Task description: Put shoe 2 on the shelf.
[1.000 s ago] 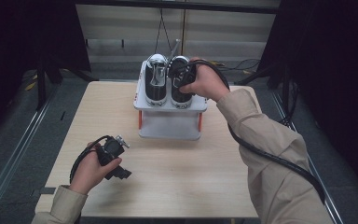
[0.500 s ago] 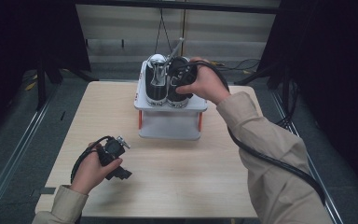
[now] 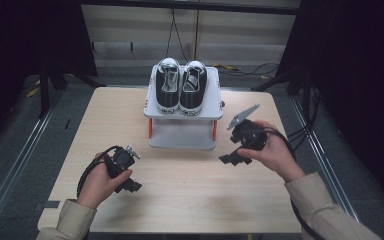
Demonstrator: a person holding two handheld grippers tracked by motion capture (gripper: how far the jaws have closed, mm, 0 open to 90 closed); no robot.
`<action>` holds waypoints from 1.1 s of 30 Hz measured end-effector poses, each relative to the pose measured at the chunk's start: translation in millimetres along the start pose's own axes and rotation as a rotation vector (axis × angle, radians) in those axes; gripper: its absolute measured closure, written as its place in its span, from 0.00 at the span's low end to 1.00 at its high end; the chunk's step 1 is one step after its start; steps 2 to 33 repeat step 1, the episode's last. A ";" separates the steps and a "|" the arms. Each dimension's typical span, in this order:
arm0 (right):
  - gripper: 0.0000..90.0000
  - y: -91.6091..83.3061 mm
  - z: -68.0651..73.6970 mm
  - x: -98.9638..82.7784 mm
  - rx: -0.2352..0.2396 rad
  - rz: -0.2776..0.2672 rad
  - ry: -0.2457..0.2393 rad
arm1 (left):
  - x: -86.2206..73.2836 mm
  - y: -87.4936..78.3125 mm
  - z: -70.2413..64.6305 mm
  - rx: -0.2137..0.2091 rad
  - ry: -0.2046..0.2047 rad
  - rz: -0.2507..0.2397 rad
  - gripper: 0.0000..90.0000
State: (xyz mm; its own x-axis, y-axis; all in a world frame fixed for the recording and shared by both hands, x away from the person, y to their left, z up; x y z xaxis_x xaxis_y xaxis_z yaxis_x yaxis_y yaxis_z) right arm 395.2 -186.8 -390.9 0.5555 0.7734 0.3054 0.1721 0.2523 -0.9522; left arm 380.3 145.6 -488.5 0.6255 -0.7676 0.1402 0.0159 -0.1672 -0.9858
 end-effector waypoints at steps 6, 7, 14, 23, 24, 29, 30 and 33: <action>0.19 0.0 0.0 0.0 0.000 0.000 0.000 | 0.0 0.0 0.0 0.000 0.000 0.000 0.23; 0.19 0.0 0.0 0.0 0.000 0.000 0.000 | 0.0 0.0 0.0 0.000 0.000 0.000 0.23; 0.19 0.0 0.0 0.0 0.000 0.000 0.000 | 0.0 0.0 0.0 0.000 0.000 0.000 0.23; 0.19 0.0 0.0 0.0 0.000 0.000 0.000 | 0.0 0.0 0.0 0.000 0.000 0.000 0.23; 0.19 0.0 0.0 0.0 0.000 0.000 0.000 | 0.0 0.0 0.0 0.000 0.000 0.000 0.23; 0.19 0.0 0.0 0.0 0.000 0.000 0.000 | 0.0 0.0 0.0 0.000 0.000 0.000 0.23; 0.19 0.0 0.0 0.0 0.000 0.000 0.000 | 0.0 0.0 0.0 0.000 0.000 0.000 0.23; 0.19 0.0 0.0 0.0 0.000 0.000 0.000 | 0.0 0.0 0.0 0.000 0.000 0.000 0.23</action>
Point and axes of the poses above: each handheld gripper's, and its own axes: y roughly forward along the jaws, x roughly out of its top, z roughly to its left, the point moved 5 cm from there along y, roughly forward along the jaws, and after that the axes turned 12 degrees about z, right-handed, at the moved point
